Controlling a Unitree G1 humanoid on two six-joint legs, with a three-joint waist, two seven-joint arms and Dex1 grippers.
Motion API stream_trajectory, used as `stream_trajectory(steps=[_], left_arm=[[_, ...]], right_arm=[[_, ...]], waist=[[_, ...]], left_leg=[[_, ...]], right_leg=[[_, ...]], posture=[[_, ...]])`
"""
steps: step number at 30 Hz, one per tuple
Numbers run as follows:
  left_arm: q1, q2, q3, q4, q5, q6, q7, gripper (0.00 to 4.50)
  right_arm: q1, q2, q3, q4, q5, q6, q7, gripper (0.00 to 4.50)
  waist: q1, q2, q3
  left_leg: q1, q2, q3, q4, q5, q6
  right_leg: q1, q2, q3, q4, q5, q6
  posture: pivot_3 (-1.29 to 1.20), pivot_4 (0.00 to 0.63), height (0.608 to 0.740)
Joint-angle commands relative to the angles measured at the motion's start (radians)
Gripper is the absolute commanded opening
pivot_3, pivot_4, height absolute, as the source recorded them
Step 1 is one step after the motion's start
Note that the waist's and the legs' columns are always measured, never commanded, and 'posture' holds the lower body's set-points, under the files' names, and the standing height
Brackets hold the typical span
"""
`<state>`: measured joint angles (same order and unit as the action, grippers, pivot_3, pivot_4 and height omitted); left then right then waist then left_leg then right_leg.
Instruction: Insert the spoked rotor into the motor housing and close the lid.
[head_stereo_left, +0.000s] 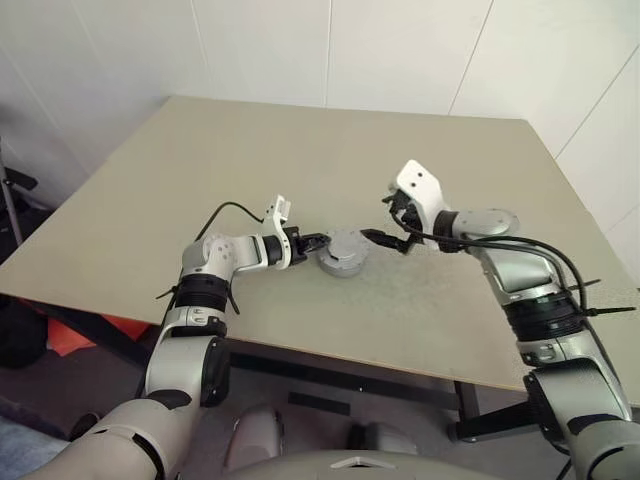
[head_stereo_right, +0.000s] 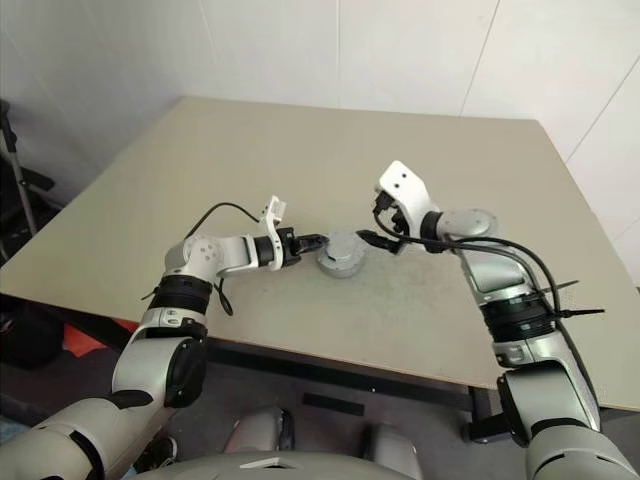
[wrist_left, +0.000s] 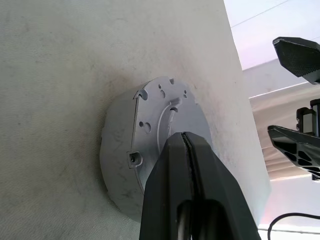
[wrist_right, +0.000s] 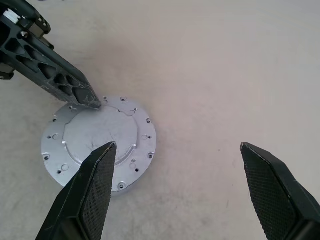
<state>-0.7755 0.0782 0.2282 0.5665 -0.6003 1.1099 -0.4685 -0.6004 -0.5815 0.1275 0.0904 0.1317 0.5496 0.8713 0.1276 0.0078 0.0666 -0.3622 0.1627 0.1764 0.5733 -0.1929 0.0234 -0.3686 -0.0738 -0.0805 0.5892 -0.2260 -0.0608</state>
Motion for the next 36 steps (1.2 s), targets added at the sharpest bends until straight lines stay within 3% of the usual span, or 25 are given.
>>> stream_trajectory(steps=[1, 7, 10, 19, 24, 29, 36], left_arm=[[0.008, -0.007, -0.02, 0.019, 0.021, 0.009, 0.015, 0.0], [0.009, -0.008, -0.023, 0.018, 0.026, -0.001, 0.01, 0.0], [0.011, -0.007, -0.025, 0.016, 0.03, -0.009, 0.008, 0.0], [0.033, 0.003, -0.021, -0.021, 0.033, -0.012, 0.015, 0.0], [0.04, 0.01, -0.021, -0.035, 0.035, -0.012, 0.019, 0.0], [0.041, 0.013, -0.021, -0.037, 0.037, -0.016, 0.023, 0.0], [0.047, 0.02, -0.023, -0.047, 0.043, -0.023, 0.031, 0.0]], right_arm=[[-0.04, 0.01, -0.111, 0.019, 0.109, 0.153, -0.008, 4.48], [-0.113, 0.096, -0.371, 0.266, 0.367, 0.665, -0.057, 4.48], [-0.132, 0.133, -0.439, 0.408, 0.38, 0.772, -0.13, 4.48], [-0.108, 0.221, -0.433, 0.472, 0.397, 0.816, -0.187, 4.48], [-0.111, 0.338, -0.443, 0.483, 0.412, 0.796, -0.234, 4.48], [-0.142, 0.442, -0.481, 0.485, 0.436, 0.788, -0.277, 4.48], [-0.228, 0.521, -0.582, 0.567, 0.459, 0.728, -0.336, 4.48]], waist=[[0.0, 0.0, 0.0], [0.002, 0.0, 0.0], [0.005, 0.0, 0.0], [0.006, 0.002, -0.001], [-0.003, 0.001, -0.002], [-0.009, 0.001, -0.002], [-0.04, 0.001, -0.002]], left_leg=[[0.0, 0.0, 0.0, 0.0, 0.0, 0.0], [0.0, 0.0, 0.0, 0.002, -0.001, 0.002], [0.0, 0.0, 0.0, 0.003, 0.0, 0.001], [0.003, 0.002, 0.0, 0.002, 0.003, -0.005], [0.006, 0.002, 0.001, 0.0, 0.003, -0.006], [0.013, 0.002, 0.001, -0.006, 0.005, -0.009], [0.013, 0.002, 0.002, -0.009, 0.007, -0.012]], right_leg=[[0.0, 0.0, 0.0, 0.0, 0.0, 0.0], [0.001, 0.0, 0.0, 0.0, 0.0, 0.0], [0.001, 0.0, 0.0, 0.001, 0.0, -0.001], [0.002, 0.0, -0.001, 0.002, 0.0, 0.0], [0.003, 0.0, -0.001, 0.002, 0.0, 0.0], [0.005, 0.0, -0.001, 0.002, -0.004, 0.006], [0.003, 0.001, -0.001, 0.002, -0.002, 0.002]], posture=[[0.0, 0.0, 0.74], [0.0, 0.0, 0.74], [0.0, 0.0, 0.74], [0.0, 0.0, 0.74], [0.0, 0.0, 0.74], [0.0, 0.0, 0.74], [0.0, 0.0, 0.74]])
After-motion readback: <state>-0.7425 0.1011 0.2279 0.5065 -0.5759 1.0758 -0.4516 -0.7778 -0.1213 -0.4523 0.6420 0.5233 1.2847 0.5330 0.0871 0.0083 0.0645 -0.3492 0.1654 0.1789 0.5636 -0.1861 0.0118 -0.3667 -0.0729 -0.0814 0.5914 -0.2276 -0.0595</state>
